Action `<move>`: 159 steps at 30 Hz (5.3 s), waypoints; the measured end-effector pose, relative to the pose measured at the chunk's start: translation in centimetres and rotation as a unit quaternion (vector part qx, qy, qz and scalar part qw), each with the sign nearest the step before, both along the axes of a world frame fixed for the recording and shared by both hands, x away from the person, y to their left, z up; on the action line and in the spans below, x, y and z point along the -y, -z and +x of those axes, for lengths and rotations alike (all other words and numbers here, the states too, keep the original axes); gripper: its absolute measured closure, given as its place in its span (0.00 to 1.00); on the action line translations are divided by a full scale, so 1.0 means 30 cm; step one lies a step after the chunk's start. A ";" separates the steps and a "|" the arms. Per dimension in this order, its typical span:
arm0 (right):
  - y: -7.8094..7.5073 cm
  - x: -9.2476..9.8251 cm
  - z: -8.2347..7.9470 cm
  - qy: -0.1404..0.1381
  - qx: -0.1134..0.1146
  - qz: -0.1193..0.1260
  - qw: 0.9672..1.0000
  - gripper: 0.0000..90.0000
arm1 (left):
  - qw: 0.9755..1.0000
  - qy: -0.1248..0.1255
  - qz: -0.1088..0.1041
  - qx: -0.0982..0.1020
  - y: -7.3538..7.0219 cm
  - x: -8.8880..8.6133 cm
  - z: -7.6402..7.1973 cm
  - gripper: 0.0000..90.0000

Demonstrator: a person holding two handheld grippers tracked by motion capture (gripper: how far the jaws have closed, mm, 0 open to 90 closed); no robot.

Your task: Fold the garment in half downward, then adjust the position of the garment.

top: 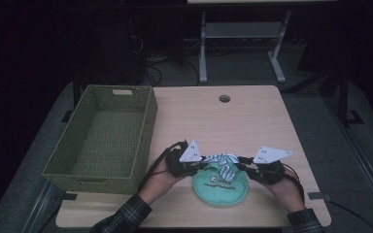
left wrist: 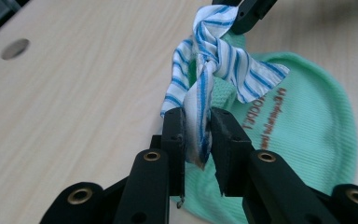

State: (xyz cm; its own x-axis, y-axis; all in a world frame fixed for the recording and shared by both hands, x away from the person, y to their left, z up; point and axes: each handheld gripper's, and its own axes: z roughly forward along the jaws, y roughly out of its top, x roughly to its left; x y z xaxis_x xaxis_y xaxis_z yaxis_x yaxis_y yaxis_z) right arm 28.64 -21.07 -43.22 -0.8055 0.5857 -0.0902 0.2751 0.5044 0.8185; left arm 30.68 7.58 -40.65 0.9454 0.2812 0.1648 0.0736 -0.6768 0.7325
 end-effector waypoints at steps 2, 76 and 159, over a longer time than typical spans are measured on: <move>0.005 0.003 -0.006 -0.002 -0.004 0.001 1.000 0.83 | 1.000 -0.001 -0.003 -0.008 0.007 0.000 -0.008 0.83; 0.134 -0.065 -0.115 -0.075 -0.134 0.006 0.988 1.00 | 0.988 -0.026 0.036 -0.147 0.170 0.168 0.133 0.99; 0.129 -0.066 0.186 -0.032 -0.137 -0.027 0.990 1.00 | 0.984 0.031 0.053 -0.166 0.167 0.103 -0.109 0.99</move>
